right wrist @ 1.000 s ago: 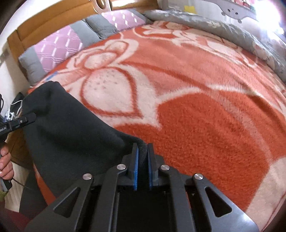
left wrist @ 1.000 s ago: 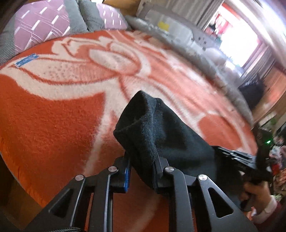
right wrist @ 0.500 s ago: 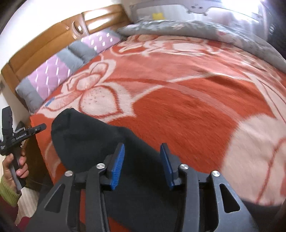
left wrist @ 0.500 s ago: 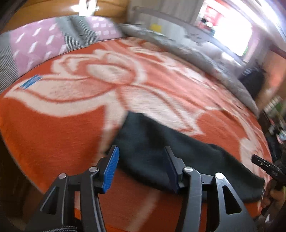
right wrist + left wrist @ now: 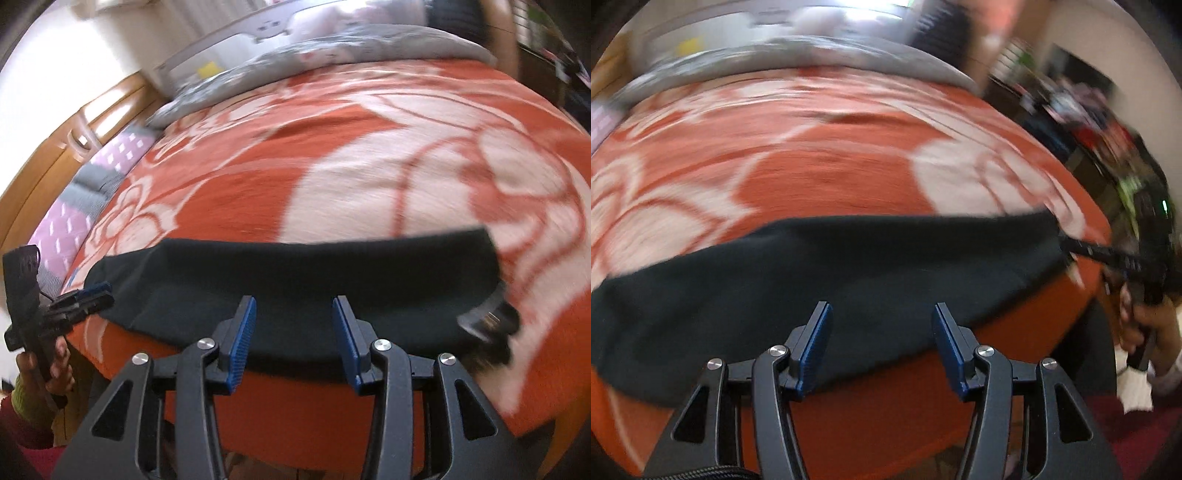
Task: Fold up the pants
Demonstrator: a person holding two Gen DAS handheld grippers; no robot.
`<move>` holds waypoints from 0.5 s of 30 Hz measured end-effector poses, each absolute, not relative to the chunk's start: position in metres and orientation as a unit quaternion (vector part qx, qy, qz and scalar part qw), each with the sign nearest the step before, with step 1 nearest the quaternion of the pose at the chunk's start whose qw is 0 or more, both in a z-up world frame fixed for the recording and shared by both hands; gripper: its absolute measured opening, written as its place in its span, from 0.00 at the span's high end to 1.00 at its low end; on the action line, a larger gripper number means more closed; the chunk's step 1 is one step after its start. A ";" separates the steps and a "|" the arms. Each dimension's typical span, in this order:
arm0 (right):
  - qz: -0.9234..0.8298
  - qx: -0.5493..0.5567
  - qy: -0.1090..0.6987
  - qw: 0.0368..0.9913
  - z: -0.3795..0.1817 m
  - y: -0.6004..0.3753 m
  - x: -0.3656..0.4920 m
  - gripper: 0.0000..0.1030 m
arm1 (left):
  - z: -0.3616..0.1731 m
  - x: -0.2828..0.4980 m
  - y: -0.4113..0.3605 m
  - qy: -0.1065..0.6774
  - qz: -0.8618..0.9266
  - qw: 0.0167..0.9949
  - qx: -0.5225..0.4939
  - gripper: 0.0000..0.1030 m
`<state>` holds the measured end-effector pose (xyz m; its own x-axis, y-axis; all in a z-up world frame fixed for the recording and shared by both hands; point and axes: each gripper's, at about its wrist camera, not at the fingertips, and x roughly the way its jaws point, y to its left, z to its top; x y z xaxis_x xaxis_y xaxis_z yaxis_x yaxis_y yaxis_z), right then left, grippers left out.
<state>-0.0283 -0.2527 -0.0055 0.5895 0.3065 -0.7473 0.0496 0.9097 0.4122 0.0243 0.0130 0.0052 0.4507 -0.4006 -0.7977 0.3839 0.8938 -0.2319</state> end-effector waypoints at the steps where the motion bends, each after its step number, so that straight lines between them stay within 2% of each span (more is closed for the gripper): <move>1: 0.066 0.206 0.446 0.868 -0.007 -0.261 -0.034 0.57 | 0.005 0.024 -0.002 0.472 -0.247 0.846 0.007 0.45; 15: -0.018 0.297 0.434 0.850 -0.036 -0.331 -0.069 0.57 | -0.009 0.020 -0.161 0.479 -0.380 0.772 0.171 0.44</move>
<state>-0.0690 -0.3308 -0.0360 0.6230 0.2279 -0.7483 0.2879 0.8227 0.4903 0.0197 -0.1605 -0.0095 0.2508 -0.4237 -0.8704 0.7512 0.6523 -0.1010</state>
